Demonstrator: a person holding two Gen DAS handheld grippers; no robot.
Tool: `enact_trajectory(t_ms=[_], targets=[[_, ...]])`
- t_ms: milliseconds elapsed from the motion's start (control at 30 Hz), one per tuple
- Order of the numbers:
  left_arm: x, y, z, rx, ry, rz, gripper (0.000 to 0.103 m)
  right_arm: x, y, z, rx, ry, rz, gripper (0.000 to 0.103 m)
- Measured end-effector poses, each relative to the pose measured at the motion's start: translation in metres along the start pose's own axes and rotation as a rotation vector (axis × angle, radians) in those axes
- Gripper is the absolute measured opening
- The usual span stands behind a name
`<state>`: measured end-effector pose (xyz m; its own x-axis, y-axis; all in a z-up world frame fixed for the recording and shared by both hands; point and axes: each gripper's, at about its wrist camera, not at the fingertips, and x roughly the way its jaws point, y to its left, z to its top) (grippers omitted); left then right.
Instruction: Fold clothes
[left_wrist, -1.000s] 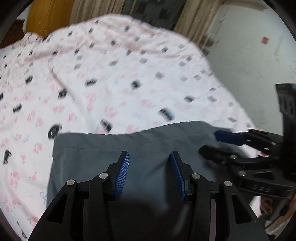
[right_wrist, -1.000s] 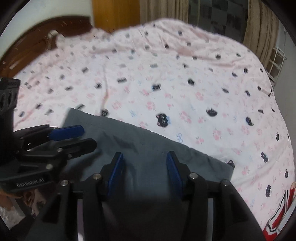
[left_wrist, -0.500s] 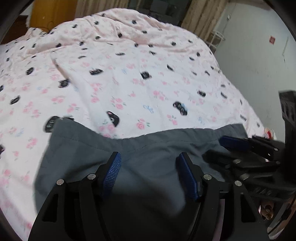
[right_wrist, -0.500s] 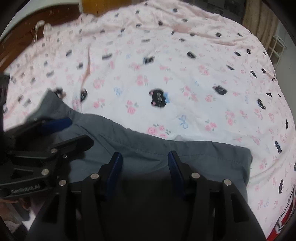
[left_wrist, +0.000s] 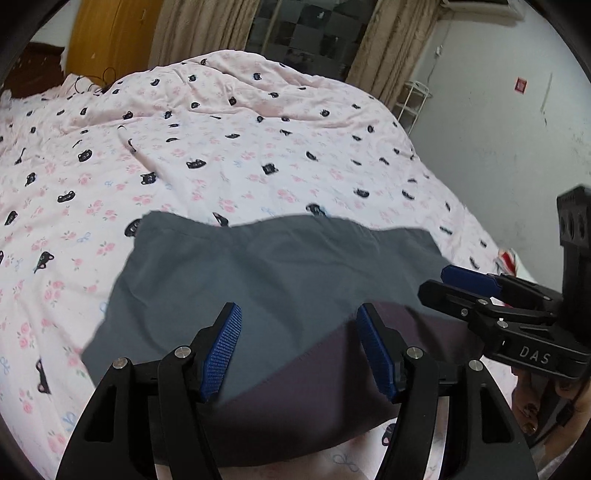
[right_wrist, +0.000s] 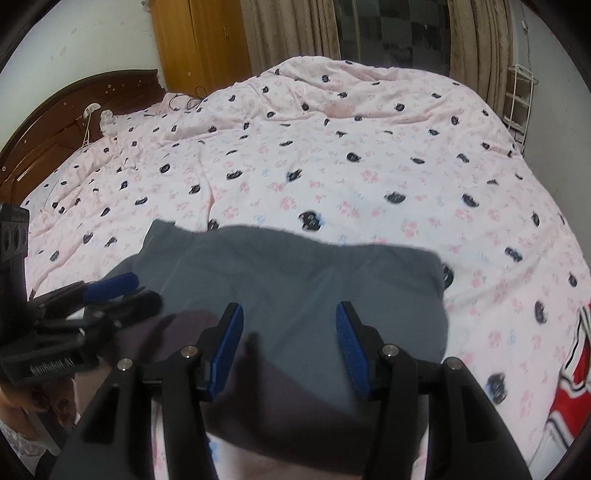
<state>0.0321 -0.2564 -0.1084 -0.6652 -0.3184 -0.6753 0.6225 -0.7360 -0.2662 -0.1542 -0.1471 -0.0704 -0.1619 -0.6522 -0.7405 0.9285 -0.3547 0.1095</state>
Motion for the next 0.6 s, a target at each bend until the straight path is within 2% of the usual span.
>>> enact_trajectory(t_ms=[233, 400, 500, 600], targets=[[0.015, -0.008, -0.014, 0.068, -0.011, 0.057, 0.061, 0.022, 0.0, -0.02, 0.019, 0.033, -0.018, 0.054], [0.026, -0.008, -0.024, 0.085, -0.02, 0.087, 0.063, 0.038, 0.0, -0.03, 0.001, 0.057, -0.05, 0.064], [0.031, -0.007, -0.027, 0.091, -0.023, 0.091, 0.064, 0.048, -0.009, -0.034, 0.041, 0.069, -0.022, 0.068], [0.032, -0.008, -0.03, 0.097, -0.03, 0.097, 0.064, 0.053, -0.013, -0.04, 0.054, 0.042, -0.004, 0.069]])
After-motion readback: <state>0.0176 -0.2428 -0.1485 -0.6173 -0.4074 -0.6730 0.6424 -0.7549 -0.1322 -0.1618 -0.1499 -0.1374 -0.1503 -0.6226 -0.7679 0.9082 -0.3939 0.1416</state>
